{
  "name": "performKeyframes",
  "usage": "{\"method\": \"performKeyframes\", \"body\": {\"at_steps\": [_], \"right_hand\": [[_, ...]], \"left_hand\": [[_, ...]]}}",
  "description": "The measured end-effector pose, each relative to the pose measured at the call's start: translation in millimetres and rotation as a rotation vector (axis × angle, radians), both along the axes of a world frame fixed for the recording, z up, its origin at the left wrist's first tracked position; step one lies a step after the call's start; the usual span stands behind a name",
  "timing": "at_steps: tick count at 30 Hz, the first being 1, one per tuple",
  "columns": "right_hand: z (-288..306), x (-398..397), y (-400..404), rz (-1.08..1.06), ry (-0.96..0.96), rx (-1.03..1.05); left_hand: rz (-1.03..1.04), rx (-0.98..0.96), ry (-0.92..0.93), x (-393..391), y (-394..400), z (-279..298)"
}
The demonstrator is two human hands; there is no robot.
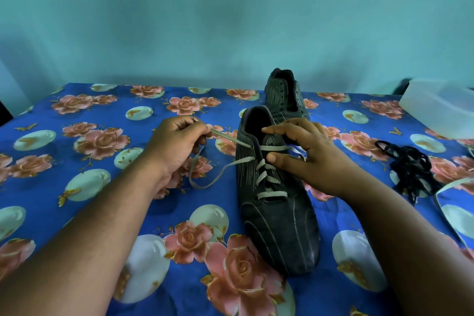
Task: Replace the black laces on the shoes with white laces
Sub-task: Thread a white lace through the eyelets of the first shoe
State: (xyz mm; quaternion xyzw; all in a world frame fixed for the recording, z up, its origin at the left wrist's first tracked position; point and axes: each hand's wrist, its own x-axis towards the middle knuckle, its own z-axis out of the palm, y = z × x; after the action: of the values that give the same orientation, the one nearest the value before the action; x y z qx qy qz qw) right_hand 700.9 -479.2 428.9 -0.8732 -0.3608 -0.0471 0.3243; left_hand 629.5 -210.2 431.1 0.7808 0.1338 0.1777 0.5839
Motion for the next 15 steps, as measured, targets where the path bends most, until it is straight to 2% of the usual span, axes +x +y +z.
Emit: {"method": "performKeyframes", "body": {"at_steps": [5, 9, 12, 15], "right_hand": [[1.2, -1.2, -0.2, 0.002, 0.008, -0.007], [1.8, -1.4, -0.2, -0.001, 0.004, -0.007], [2.4, -2.0, 0.0, 0.000, 0.006, -0.016], [2.5, -2.1, -0.1, 0.002, 0.005, -0.018]], "left_hand": [[0.195, 0.028, -0.003, 6.5, 18.4, -2.6], [0.241, 0.213, -0.038, 8.0, 18.1, -8.4], [0.078, 0.422, -0.193, 0.3, 0.4, -1.4], [-0.252, 0.454, -0.308, -6.3, -18.7, -1.4]]}}
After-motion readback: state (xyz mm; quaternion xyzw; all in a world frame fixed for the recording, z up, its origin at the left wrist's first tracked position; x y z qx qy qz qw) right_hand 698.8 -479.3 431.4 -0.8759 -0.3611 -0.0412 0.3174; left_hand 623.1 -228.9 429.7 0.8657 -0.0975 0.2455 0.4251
